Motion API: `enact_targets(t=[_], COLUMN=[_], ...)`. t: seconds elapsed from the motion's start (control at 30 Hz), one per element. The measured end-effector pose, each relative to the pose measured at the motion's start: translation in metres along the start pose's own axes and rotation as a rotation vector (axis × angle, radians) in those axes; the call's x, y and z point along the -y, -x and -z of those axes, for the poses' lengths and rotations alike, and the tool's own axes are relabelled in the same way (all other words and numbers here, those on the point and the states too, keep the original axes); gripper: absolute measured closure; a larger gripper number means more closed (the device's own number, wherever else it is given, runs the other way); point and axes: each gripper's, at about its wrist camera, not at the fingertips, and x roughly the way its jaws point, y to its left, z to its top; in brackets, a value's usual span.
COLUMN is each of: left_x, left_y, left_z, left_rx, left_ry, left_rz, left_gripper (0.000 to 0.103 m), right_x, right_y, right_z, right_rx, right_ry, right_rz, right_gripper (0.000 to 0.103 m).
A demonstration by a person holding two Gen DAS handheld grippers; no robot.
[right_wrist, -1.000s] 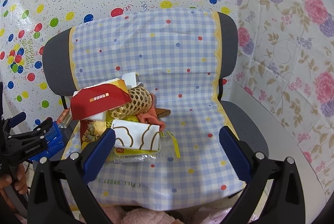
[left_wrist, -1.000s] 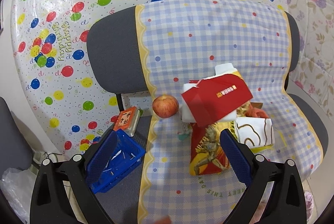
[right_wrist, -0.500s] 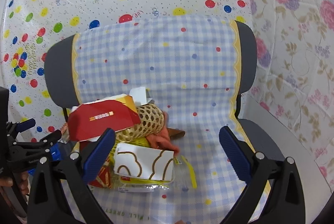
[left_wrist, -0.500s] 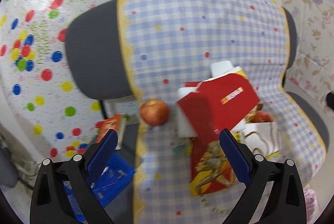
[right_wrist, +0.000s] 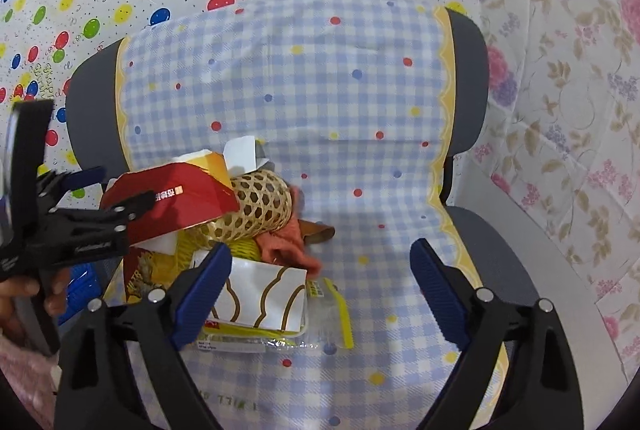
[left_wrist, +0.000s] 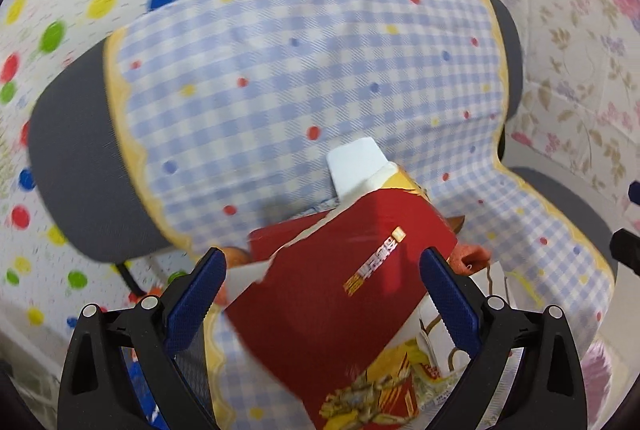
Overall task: Collect trash
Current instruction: 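Reach the left tool to the red-and-white paper box and close on it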
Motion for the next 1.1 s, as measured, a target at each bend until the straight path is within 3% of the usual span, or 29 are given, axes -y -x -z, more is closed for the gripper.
enact_targets(t=[0.3,0.37,0.43,0.47,0.53,0.6,0.7,0.77,0.83,1.1], left_x=[0.011,0.016,0.017,0.016,0.011,0.002,-0.014,-0.024,-0.031,-0.009], left_y=[-0.011,-0.008,-0.004,-0.002,0.002,0.011,0.029,0.038,0.047,0.042], left_z=[0.011,0.017,0.023,0.025,0.028,0.03,0.035,0.038,0.048,0.116], left_rx=[-0.025,-0.017,-0.006,0.0,0.004,0.027,0.068,0.071,0.061,-0.033], left_ry=[-0.066,-0.078,-0.079,-0.07,-0.04,0.011,0.09,0.136,0.161,0.163], left_rz=[-0.024,-0.068,-0.114,-0.116,-0.099,-0.08,-0.074,-0.054,-0.039,0.064], left_gripper=[0.013,0.028,0.05,0.055,0.083,0.086,0.084,0.075,0.039,0.024], right_x=[-0.003,-0.004,-0.004,-0.004,-0.003,-0.004,-0.004,-0.002,-0.002,-0.003], right_y=[-0.003,-0.002,-0.001,0.001,0.005,0.009,0.016,0.021,0.025,0.031], right_z=[0.001,0.002,0.004,0.005,0.007,0.01,0.015,0.017,0.021,0.045], right_rx=[-0.01,-0.01,-0.01,-0.011,-0.011,-0.009,-0.007,-0.005,-0.004,-0.038], right_ry=[0.005,0.002,0.0,-0.003,-0.009,-0.01,-0.011,-0.015,-0.019,-0.019], right_rz=[-0.038,-0.042,-0.041,-0.042,-0.046,-0.044,-0.04,-0.041,-0.046,-0.055], right_gripper=[0.017,0.017,0.017,0.017,0.017,0.017,0.017,0.017,0.017,0.017])
